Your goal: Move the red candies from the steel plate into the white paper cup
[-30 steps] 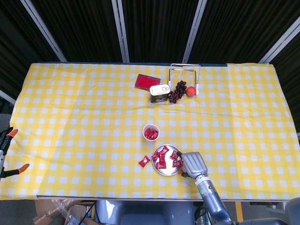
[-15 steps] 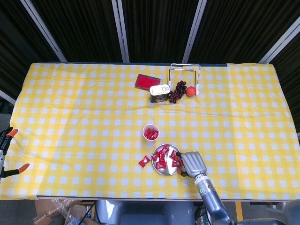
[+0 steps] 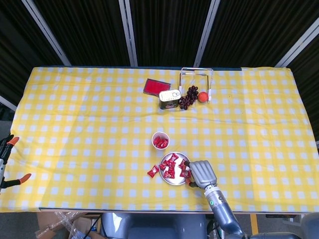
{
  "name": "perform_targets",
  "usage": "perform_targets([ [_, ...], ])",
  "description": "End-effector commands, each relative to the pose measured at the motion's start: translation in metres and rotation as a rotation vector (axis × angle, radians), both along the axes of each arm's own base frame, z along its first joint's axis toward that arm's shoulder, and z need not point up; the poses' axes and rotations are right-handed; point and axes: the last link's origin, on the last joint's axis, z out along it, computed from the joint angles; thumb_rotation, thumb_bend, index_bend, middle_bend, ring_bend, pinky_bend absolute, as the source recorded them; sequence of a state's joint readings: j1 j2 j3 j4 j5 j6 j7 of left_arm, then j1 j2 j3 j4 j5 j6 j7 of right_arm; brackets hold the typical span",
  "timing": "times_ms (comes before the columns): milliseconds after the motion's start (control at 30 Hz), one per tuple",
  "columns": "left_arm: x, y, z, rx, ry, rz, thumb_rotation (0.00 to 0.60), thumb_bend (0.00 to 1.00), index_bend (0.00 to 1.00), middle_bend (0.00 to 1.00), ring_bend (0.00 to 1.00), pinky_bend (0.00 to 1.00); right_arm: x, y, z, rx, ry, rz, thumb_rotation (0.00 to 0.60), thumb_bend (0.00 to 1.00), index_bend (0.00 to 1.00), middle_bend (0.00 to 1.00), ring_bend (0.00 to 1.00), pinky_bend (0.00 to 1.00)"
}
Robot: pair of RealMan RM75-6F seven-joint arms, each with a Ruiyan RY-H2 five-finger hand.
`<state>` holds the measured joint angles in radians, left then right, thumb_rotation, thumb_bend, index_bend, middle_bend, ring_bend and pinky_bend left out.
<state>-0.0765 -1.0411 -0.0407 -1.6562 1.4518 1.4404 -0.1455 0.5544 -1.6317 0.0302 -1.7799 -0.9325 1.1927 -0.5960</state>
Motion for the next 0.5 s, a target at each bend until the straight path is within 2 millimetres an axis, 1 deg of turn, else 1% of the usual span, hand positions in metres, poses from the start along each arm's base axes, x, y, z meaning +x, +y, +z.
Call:
perform_targets([
  [33,0.0002,-0.0002,0.0,0.0,0.0,-0.001,0.6,0.03,0.0,0.0,0.0,0.0,-0.0011,0.0005,-0.0023,0.006,0.002,-0.007,0.6,0.36,0.45,0.82,0.96,1.0],
  [333,0.0002,-0.0001,0.0001,0.001,-0.001,-0.002,0.6,0.03,0.0,0.0,0.0,0.0,-0.0066,-0.002,-0.0087,0.014,0.007,-0.036,0.6,0.37,0.46,0.82,0.96,1.0],
  [500,0.0,0.0001,0.0,0.001,-0.003,-0.001,0.6,0.03,0.0,0.0,0.0,0.0,-0.0064,-0.0026,-0.0091,0.015,0.004,-0.038,0.6,0.48,0.55,0.82,0.96,1.0],
])
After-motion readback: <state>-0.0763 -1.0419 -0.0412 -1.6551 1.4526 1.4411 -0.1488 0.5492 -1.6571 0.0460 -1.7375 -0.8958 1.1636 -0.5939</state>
